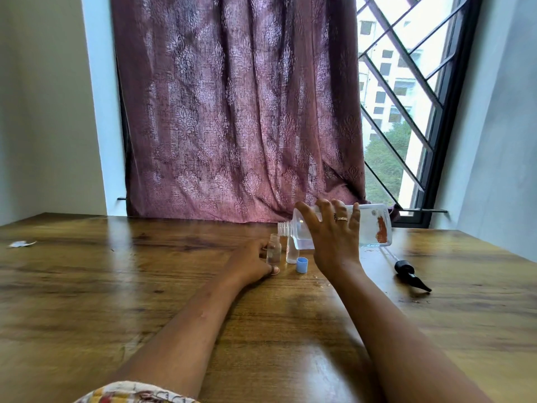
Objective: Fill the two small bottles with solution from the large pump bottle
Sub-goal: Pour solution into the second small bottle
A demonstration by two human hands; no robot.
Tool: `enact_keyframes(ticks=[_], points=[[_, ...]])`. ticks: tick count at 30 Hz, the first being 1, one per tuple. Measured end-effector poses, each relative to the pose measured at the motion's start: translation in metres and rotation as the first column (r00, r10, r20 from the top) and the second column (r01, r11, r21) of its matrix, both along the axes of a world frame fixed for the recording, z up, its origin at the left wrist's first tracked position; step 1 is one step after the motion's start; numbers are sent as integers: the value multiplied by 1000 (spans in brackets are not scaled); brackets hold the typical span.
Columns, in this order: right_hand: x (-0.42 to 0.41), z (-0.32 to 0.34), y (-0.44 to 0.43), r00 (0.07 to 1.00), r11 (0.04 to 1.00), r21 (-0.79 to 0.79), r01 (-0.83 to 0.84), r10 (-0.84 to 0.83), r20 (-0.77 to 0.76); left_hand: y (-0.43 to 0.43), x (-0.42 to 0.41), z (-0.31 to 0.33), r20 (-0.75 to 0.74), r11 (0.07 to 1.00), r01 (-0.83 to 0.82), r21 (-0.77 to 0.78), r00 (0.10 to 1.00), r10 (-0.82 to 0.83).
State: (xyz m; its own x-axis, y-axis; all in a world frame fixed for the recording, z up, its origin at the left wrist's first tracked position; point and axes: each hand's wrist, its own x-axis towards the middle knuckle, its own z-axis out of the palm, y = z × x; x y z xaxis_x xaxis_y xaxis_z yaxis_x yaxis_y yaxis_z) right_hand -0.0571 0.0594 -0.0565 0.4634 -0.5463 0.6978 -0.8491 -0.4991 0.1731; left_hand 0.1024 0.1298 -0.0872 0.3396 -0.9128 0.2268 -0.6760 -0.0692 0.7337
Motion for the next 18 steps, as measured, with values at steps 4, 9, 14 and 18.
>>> enact_keyframes(ticks=[4, 9, 14, 18], points=[[0, 1, 1, 1000, 1000, 12, -7, 7, 5, -1, 0, -1, -11, 1000, 7, 5, 1000, -7], [0, 2, 2, 1000, 1000, 15, -1, 1, -8, 0, 0, 0, 2, 1000, 3, 13, 1000, -3], [0, 2, 1, 1000, 1000, 12, 0, 1, -11, 0, 0, 1, 6, 1000, -3, 17, 1000, 2], [0, 1, 0, 1000, 1000, 1, -2, 2, -4, 0, -1, 1, 1, 1000, -1, 15, 1000, 1]])
